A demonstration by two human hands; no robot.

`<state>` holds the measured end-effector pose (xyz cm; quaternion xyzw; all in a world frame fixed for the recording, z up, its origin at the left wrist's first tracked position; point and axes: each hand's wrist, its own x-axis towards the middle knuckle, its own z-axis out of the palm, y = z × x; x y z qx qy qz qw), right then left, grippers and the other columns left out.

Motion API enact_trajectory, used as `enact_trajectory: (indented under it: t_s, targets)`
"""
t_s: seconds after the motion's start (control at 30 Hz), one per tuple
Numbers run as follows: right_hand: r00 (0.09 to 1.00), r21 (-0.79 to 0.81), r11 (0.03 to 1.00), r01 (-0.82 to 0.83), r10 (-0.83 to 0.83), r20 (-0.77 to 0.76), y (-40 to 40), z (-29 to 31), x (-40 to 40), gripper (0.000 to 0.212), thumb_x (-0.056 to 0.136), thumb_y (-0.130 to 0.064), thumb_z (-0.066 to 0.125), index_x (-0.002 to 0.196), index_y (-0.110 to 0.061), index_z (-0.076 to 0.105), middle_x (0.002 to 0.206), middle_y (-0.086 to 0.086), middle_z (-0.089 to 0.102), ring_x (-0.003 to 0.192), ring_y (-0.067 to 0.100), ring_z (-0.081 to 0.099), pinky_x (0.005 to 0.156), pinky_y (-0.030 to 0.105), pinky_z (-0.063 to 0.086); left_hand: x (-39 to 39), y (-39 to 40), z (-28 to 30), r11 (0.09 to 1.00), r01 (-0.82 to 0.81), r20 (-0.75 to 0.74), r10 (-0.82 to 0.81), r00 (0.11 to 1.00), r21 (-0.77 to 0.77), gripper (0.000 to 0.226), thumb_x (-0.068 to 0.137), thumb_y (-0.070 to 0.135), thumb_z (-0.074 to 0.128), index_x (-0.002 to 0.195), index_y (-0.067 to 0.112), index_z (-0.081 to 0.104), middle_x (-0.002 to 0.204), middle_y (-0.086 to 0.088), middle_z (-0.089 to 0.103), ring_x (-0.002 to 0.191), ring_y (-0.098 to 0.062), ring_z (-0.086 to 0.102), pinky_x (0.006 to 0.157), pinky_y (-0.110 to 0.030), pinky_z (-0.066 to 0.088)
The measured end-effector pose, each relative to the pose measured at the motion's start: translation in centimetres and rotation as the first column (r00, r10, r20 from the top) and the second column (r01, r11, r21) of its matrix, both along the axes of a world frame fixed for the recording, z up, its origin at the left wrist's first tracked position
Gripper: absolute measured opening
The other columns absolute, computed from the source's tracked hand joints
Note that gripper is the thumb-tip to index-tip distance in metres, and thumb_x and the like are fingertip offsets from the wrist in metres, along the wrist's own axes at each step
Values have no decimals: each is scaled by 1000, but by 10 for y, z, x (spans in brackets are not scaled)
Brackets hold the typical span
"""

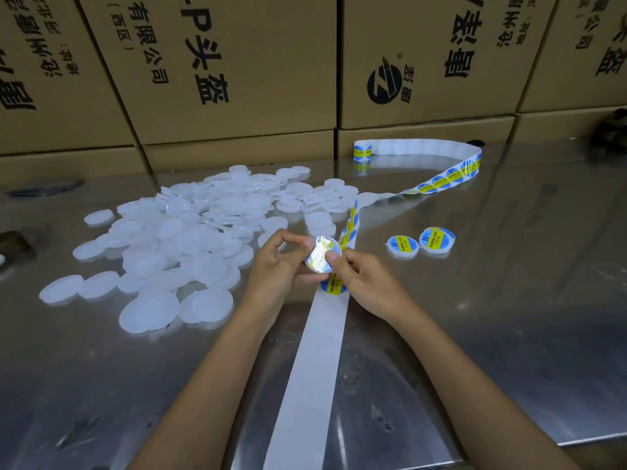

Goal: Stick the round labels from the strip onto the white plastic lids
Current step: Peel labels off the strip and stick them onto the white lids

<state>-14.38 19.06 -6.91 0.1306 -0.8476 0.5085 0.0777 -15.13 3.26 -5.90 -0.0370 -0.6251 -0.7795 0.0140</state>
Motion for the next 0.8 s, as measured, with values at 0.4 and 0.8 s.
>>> enact_trajectory:
  t_s: [0.4,0.8]
  targets:
    - [794,-787,201,583,63,605,54,12,-23,37,107,-24,32,76,-9,48,68,2,38,56,12,31,43,19,32,-13,-7,-10,952,-245,9,251,968,-183,26,101,6,45,121,16,58,100,-11,73,74,-23,73,59,-33,60]
    - [822,-780,321,538,5,569,49,9,-19,23,98,-10,38,84,-8,56,69,3,42,57,14,35,56,24,35,-24,-31,-21,591,-452,-293,350,890,-668,47,93,-4,48,138,8,55,142,-10,55,133,-25,48,113,-35,38]
